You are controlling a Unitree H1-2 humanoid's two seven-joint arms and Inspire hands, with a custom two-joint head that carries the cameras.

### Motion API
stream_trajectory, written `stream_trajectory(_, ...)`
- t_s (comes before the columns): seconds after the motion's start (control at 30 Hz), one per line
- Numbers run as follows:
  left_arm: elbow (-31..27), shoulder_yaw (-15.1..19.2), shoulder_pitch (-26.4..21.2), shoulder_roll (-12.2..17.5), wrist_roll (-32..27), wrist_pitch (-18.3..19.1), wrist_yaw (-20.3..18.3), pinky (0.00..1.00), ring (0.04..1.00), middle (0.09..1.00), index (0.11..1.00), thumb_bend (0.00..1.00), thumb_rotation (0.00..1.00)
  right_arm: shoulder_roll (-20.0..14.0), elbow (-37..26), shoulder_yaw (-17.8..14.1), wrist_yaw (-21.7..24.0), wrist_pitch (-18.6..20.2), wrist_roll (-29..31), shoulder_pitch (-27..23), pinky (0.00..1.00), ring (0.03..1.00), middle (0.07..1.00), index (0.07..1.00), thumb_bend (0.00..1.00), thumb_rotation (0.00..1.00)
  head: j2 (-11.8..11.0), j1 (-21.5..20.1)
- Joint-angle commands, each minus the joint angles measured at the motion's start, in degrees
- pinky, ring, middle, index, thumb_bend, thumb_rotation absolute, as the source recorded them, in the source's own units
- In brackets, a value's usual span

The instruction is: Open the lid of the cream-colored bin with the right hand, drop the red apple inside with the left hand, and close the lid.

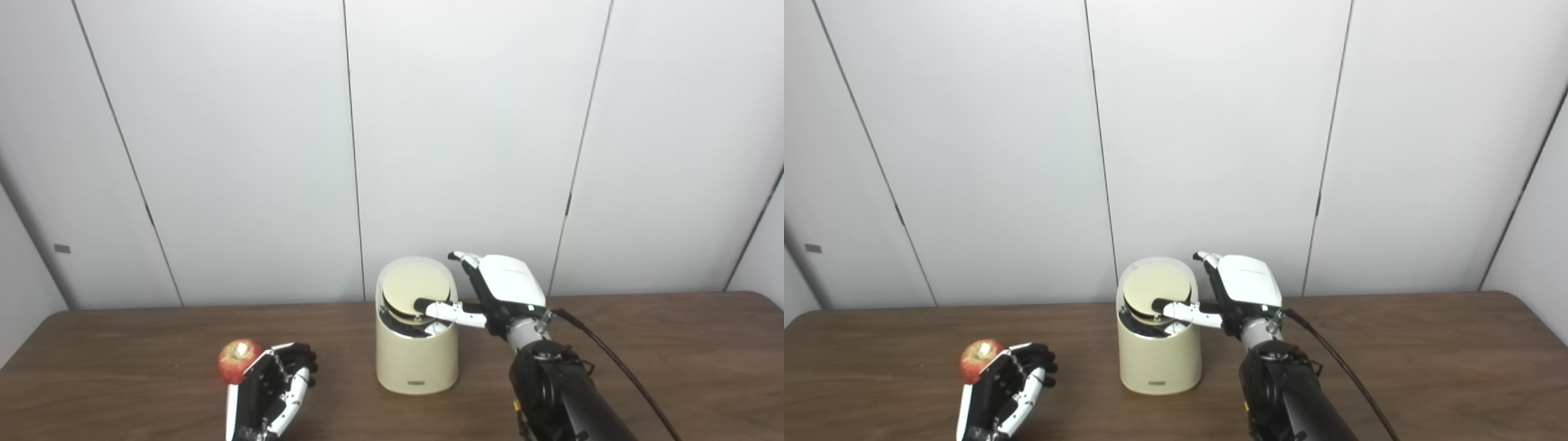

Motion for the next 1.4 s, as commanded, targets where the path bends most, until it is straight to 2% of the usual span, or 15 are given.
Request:
stream_trajectory(0.0,1.78,-0.91,0.63,-0.97,0.23,-0.42,0.07,0.49,0.554,0.577,0.557,0.26,0.10,-0.64,-2.57,-0.65,-0.95,-1.72,0.40,-2.19,0.82,0.878,0.896,0.879,0.89,1.00,0.07,-0.07)
stream_trajectory(0.33,2.82,-0.75,0.27,-0.52,0.13,-0.67,-0.21,0.50,0.561,0.574,0.556,0.26,0.09,-1.49,-4.04,-1.32,-2.86,-4.44,1.99,-0.83,0.84,0.883,0.910,0.904,1.00,1.00,-0.51,-0.08)
stream_trajectory(0.53,3.59,-0.61,-0.08,-0.21,-0.05,-1.21,-0.35,0.51,0.564,0.575,0.555,0.26,0.09,-1.49,-9.32,-2.43,-3.49,-6.02,3.66,1.48,0.90,0.937,0.942,0.950,1.00,1.00,-0.66,-0.30)
stream_trajectory(0.73,4.28,-0.52,-0.33,-0.04,0.01,-1.60,-0.25,0.51,0.565,0.575,0.557,0.26,0.06,-0.66,-12.19,-2.38,-5.56,-6.93,2.40,2.93,0.94,0.984,0.982,0.994,1.00,0.96,-1.12,-0.63)
stream_trajectory(1.03,4.35,-0.61,-0.28,0.18,-0.06,-2.07,-0.52,0.51,0.569,0.579,0.557,0.25,0.04,0.61,-14.58,-4.63,-8.31,-7.54,2.77,5.53,0.90,0.979,0.994,1.000,1.00,0.91,-1.11,-0.52)
stream_trajectory(1.13,3.96,-0.59,-0.11,0.19,-0.03,-1.61,-0.47,0.52,0.569,0.579,0.557,0.25,0.04,1.11,-14.45,-5.84,-11.36,-8.60,2.81,7.54,0.88,0.959,0.979,0.993,1.00,0.90,-0.96,-0.53)
stream_trajectory(1.2,3.59,-0.59,0.02,0.21,0.05,-1.43,-0.42,0.51,0.569,0.578,0.556,0.25,0.05,1.50,-14.32,-6.86,-14.67,-10.71,3.93,9.05,0.85,0.928,0.949,0.962,0.91,0.87,-0.84,-0.56)
stream_trajectory(1.27,3.45,-0.57,0.10,0.28,0.03,-1.58,-0.47,0.51,0.564,0.575,0.555,0.25,0.05,1.70,-14.50,-7.81,-17.80,-13.09,5.03,10.85,0.81,0.892,0.911,0.921,0.72,0.83,-0.77,-0.56)
stream_trajectory(1.37,3.21,-0.41,0.24,0.31,-0.36,-1.43,-0.56,0.51,0.564,0.575,0.553,0.26,0.04,2.14,-14.60,-9.40,-21.98,-16.60,7.07,13.29,0.68,0.829,0.872,0.882,0.51,0.72,-0.60,-0.70)
